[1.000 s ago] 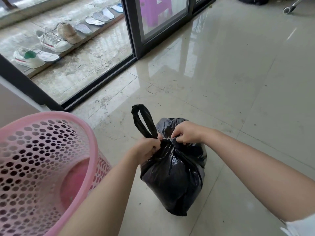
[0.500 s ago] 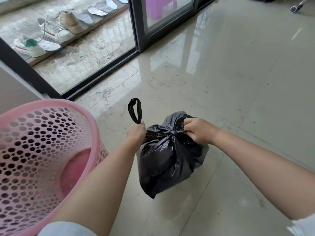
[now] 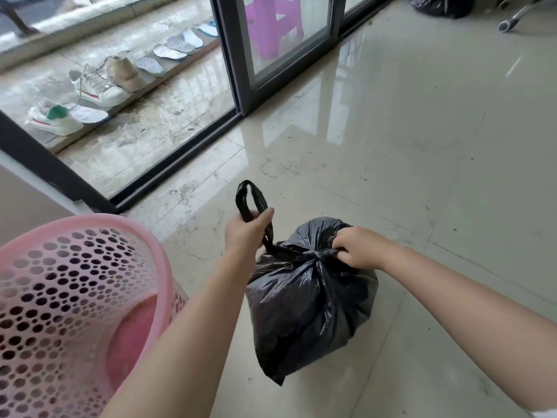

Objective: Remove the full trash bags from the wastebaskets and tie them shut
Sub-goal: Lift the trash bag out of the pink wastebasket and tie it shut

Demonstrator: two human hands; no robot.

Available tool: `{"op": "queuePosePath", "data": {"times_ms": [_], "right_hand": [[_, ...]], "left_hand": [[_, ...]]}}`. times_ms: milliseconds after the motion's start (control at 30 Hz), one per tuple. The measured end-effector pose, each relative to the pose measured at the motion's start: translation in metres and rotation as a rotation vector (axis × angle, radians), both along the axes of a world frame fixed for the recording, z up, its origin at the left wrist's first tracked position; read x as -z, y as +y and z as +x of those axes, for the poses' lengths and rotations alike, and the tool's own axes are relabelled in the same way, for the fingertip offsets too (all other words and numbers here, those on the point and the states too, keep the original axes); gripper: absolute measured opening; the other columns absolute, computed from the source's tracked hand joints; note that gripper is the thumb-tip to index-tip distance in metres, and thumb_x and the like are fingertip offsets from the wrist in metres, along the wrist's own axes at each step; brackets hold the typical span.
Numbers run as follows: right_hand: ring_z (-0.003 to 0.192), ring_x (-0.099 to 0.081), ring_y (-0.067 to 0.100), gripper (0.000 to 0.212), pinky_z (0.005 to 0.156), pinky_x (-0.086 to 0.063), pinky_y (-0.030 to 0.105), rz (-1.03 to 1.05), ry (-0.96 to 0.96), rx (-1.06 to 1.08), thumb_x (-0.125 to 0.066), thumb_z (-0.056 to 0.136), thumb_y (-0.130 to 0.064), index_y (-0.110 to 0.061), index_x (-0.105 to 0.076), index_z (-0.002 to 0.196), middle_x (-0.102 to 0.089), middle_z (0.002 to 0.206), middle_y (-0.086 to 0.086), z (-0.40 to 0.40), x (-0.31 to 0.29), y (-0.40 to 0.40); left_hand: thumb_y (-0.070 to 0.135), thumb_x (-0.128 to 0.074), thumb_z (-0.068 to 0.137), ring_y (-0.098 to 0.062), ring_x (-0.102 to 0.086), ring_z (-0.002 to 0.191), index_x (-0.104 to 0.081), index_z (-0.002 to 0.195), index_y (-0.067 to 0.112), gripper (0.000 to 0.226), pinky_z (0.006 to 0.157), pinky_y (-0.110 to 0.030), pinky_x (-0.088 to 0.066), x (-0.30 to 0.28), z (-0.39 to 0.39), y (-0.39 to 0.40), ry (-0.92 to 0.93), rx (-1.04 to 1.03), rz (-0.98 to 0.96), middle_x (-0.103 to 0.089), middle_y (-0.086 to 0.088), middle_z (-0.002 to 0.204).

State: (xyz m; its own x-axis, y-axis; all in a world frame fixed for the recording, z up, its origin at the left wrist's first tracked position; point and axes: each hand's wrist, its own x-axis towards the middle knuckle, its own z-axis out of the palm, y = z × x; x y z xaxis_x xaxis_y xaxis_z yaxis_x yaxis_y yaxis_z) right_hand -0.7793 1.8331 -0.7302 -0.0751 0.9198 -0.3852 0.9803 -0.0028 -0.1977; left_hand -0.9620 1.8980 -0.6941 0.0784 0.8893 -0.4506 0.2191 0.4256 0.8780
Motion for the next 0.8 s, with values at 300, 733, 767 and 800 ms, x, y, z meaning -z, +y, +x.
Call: {"op": "queuePosePath", "data": {"times_ms": [300,733,767,800], "right_hand": [[0.107,-0.056,0.028,0.025,0.086,-0.043,0.032,-0.043,0.145,0.147,-0.042,0.088,-0.010,-0.003,-0.063,0.100,-0.063,0.113,0.016,0.012,0.005,0.020],[0.111,-0.055,0.031,0.025,0.082,-0.045,0.035,-0.226,0.144,0.506,-0.036,0.092,-0.013,-0.004,-0.058,0.099,-0.060,0.120,0.014,-0.013,-0.109,-0.042],[0.112,-0.054,0.031,0.027,0.083,-0.045,0.034,-0.239,0.156,0.548,-0.036,0.093,-0.014,-0.004,-0.058,0.104,-0.060,0.121,0.014,-0.015,-0.121,-0.047],[0.113,-0.054,0.031,0.028,0.084,-0.045,0.033,-0.255,0.173,0.587,-0.036,0.093,-0.015,-0.005,-0.057,0.108,-0.059,0.122,0.014,-0.017,-0.133,-0.051]], "left_hand": [[0.015,-0.053,0.093,-0.012,-0.048,0.054,-0.049,0.066,0.014,0.027,0.057,-0.021,-0.042,-0.022,0.005,0.021,-0.068,-0.030,0.056,-0.050,-0.003,0.063],[0.005,-0.057,0.088,-0.020,-0.047,0.054,-0.050,0.062,0.015,0.028,0.061,-0.031,-0.041,-0.169,0.035,-0.013,0.139,0.312,0.030,-0.051,-0.007,0.057],[0.004,-0.058,0.087,-0.021,-0.047,0.055,-0.050,0.062,0.015,0.028,0.060,-0.030,-0.040,-0.181,0.035,-0.016,0.148,0.315,0.013,-0.051,-0.007,0.057],[0.005,-0.058,0.086,-0.021,-0.047,0.058,-0.051,0.061,0.016,0.028,0.061,-0.030,-0.040,-0.192,0.035,-0.020,0.161,0.317,-0.001,-0.051,-0.007,0.058]]}}
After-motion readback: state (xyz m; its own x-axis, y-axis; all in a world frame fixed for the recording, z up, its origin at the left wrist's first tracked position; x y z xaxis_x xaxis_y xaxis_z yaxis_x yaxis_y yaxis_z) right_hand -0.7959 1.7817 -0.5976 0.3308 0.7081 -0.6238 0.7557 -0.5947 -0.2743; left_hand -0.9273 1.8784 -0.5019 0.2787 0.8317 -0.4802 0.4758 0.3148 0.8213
